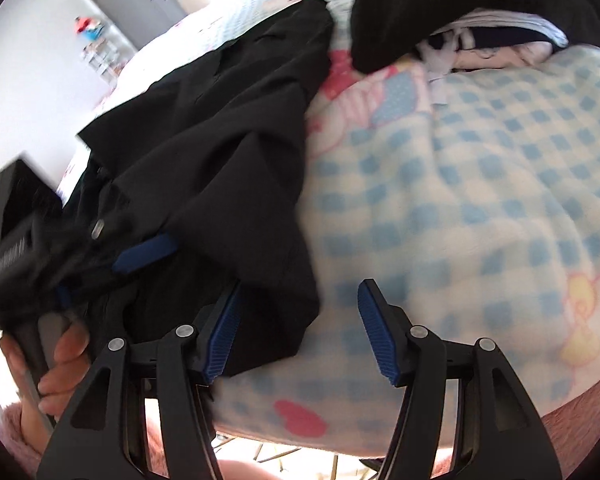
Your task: Fold clothes
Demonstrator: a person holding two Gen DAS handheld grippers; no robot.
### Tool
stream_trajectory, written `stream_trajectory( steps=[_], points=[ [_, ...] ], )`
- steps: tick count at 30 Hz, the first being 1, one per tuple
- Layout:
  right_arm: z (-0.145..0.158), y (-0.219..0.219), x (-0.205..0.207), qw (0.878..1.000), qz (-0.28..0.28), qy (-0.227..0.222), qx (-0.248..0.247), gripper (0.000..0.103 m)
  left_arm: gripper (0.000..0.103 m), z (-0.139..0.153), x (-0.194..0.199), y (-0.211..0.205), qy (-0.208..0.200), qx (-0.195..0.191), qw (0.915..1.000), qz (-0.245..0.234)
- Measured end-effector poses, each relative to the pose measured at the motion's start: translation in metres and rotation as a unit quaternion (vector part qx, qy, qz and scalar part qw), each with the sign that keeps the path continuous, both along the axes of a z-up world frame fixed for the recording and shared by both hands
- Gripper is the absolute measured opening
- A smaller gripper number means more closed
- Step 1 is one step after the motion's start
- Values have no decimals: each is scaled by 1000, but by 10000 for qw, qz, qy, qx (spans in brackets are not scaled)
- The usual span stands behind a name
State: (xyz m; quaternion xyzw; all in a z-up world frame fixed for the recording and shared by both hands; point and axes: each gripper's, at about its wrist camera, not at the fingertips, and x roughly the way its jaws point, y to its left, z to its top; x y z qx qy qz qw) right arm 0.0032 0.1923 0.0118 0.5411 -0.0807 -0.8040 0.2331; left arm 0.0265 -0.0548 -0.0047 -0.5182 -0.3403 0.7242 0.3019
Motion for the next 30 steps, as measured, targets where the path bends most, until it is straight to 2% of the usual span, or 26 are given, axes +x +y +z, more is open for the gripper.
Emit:
stream_trajectory(
  steps=[1,3,4,5,8,11,14,15,16,18,20,23,25,27,30],
  points=[
    [0,1,5,10000,17,-46,-83,60,45,-3,-5,6,86,-20,9999,-50],
    [1,5,13,9997,5,-121,-191,61,8,5,-15,15,269,-768,9967,56],
    [2,9,15,9998,-36,-126,-177,61,2,7,-16,14,255,-952,9951,113],
    [4,13,17,9998,-80,-128,-156,61,1,9,-15,6,256,-924,9951,225],
    [15,23,22,9997,-166,-59,-152,61,1,27,1,-27,524,-1090,9906,647],
    [25,28,25,9988,-202,362,-252,63,1,46,20,-65,790,-1346,9827,997],
    [25,15,13,9983,-139,411,-390,66,1,23,16,-78,431,-1655,9817,844],
    [22,9,9,9984,-116,379,-404,66,6,10,14,-79,214,-1755,9816,716],
    [16,3,5,9990,-36,316,-320,66,6,-4,11,-79,-26,-1852,9810,571],
    [-8,-23,-9,9994,125,66,310,66,6,-7,16,-86,-3,-1831,9814,570],
    [-16,-20,-8,9985,54,-14,542,63,6,1,23,-93,63,-1886,9805,554],
    [-19,-9,-3,9976,-88,-58,678,61,16,12,37,-102,190,-1547,9864,517],
    [-7,4,-2,9995,-198,44,247,61,39,20,45,-94,327,-1213,9912,412],
    [5,9,-7,9996,-215,193,-53,61,48,21,48,-85,413,-1020,9934,334],
    [7,-1,-20,9994,0,193,-286,62,48,15,50,-83,413,-1025,9930,428]
  ],
)
